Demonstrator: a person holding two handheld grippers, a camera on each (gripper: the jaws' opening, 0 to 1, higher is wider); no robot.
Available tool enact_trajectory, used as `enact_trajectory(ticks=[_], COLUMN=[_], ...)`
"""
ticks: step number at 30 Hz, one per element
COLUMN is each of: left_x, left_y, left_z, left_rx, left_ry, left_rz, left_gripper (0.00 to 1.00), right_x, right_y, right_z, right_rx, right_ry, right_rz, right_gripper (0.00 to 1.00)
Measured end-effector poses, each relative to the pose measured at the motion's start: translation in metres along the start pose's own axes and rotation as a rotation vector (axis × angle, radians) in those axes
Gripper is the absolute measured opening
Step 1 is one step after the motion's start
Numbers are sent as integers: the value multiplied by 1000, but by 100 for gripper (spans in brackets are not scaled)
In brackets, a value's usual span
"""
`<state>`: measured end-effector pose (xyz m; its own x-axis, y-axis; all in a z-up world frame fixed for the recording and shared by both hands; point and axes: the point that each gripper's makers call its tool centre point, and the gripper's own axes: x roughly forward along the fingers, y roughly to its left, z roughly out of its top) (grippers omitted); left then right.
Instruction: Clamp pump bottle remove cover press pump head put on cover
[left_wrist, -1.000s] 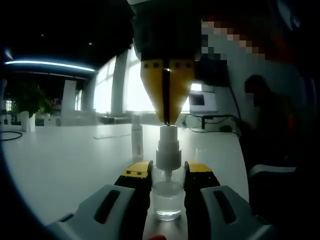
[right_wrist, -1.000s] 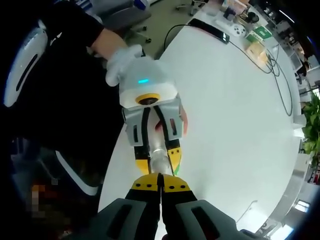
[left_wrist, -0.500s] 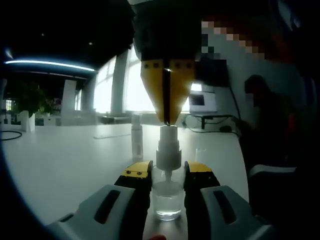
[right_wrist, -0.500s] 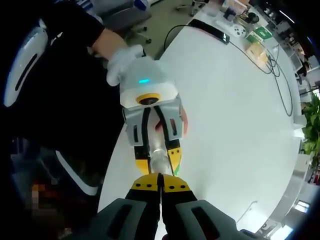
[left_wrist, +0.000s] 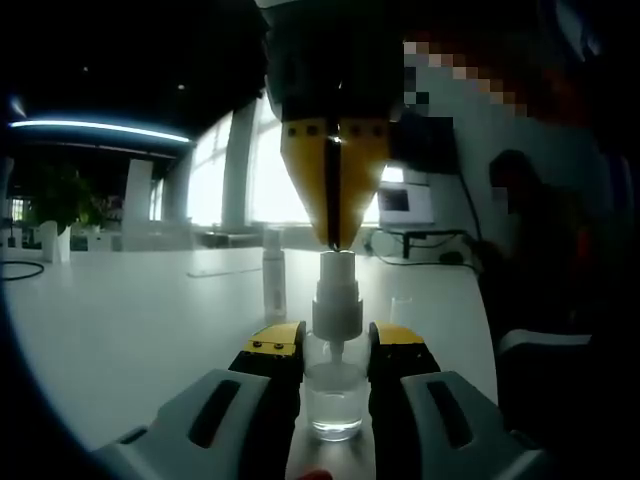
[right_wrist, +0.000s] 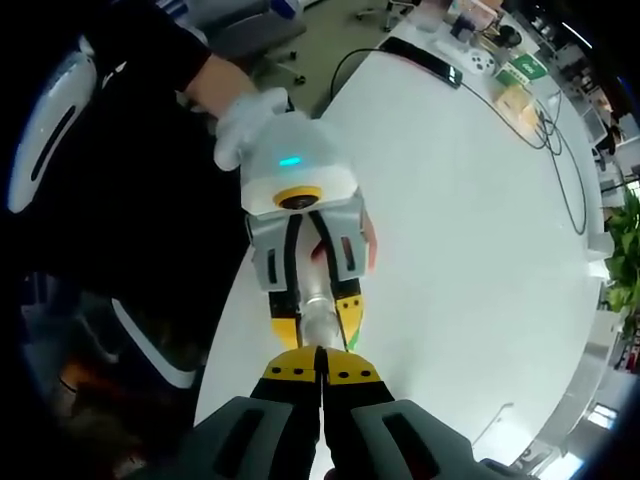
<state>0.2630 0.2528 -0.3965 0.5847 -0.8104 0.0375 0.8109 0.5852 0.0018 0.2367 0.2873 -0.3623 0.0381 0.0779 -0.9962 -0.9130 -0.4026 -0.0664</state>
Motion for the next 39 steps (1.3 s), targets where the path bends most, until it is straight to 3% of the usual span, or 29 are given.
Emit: enact_trajectory(ticks=[19,27,39], left_x=[0,0,0], left_y=[0,0,0], left_z=[0,0,0], left_rx=[1,1,2], left_ry=[0,0,0], left_rz=[1,1,0], left_gripper=[16,16,16], right_x=[6,1,0], right_y=[2,1,1], right_z=[0,0,0], right_rx=[-15,-3,-24], right_ry=[41,11,19], right_rz=[0,2,-2], right_gripper=[0,0,0])
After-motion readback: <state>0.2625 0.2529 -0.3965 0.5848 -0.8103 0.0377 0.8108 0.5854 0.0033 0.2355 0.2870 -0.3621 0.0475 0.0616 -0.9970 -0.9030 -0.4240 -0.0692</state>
